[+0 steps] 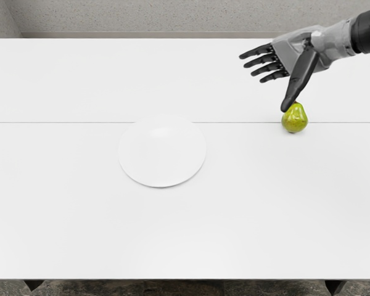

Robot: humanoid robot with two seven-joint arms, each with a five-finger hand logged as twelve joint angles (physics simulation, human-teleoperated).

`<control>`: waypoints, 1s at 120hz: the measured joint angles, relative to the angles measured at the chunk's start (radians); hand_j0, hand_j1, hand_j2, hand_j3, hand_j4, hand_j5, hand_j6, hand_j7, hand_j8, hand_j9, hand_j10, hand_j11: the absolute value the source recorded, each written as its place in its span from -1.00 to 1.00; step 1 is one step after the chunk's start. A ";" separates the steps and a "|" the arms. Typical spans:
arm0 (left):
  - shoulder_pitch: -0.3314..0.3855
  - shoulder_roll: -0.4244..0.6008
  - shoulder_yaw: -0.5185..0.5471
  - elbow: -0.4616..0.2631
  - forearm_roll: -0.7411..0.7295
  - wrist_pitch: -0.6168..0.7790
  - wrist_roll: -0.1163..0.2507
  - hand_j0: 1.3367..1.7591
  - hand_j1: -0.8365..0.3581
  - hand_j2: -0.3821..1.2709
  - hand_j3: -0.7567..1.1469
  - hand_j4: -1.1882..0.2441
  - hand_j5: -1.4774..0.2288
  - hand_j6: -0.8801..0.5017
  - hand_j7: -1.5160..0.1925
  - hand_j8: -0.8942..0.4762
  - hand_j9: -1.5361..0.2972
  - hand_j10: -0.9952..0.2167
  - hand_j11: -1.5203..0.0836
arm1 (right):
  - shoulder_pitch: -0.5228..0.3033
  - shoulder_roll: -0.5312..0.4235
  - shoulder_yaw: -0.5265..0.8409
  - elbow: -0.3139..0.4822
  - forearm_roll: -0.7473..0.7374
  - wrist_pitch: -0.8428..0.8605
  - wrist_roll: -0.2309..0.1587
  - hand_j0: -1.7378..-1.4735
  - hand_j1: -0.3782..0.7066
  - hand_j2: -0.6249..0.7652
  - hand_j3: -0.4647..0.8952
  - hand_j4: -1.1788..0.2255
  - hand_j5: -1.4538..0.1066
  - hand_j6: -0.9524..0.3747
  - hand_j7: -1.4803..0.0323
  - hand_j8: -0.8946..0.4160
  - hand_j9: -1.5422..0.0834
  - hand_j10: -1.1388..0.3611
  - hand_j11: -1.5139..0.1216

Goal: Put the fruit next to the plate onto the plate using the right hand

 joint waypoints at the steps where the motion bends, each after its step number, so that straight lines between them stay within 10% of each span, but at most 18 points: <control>1: 0.000 0.000 0.000 0.000 0.000 0.000 0.000 0.52 0.98 -0.54 -0.21 0.66 0.73 0.27 0.77 0.31 0.68 0.64 0.90 | 0.000 0.001 0.000 0.000 -0.001 0.000 0.000 -0.40 -0.95 -0.10 -0.32 0.68 0.86 0.43 0.96 0.36 0.90 0.52 0.85; 34: 0.000 0.000 0.000 0.000 0.000 0.000 0.000 0.52 0.98 -0.54 -0.21 0.66 0.73 0.27 0.77 0.31 0.68 0.64 0.90 | 0.069 -0.003 -0.020 -0.011 -0.096 -0.039 0.000 -0.40 -0.95 -0.10 -0.32 0.68 0.86 0.43 0.96 0.36 0.90 0.52 0.85; 58: 0.000 0.000 0.000 0.000 0.000 0.000 0.000 0.52 0.98 -0.54 -0.21 0.66 0.73 0.27 0.77 0.31 0.68 0.64 0.90 | 0.201 0.171 -0.329 -0.059 -0.277 -0.401 0.000 -0.40 -0.95 -0.10 -0.32 0.68 0.86 0.43 0.96 0.36 0.90 0.52 0.85; 120: -0.001 0.000 0.000 0.000 0.000 0.000 0.000 0.52 0.98 -0.54 -0.21 0.66 0.73 0.27 0.77 0.31 0.68 0.64 0.90 | -0.157 0.369 -0.276 -0.366 -0.376 -0.703 0.000 -0.40 -0.95 -0.10 -0.32 0.68 0.86 0.43 0.96 0.36 0.90 0.52 0.85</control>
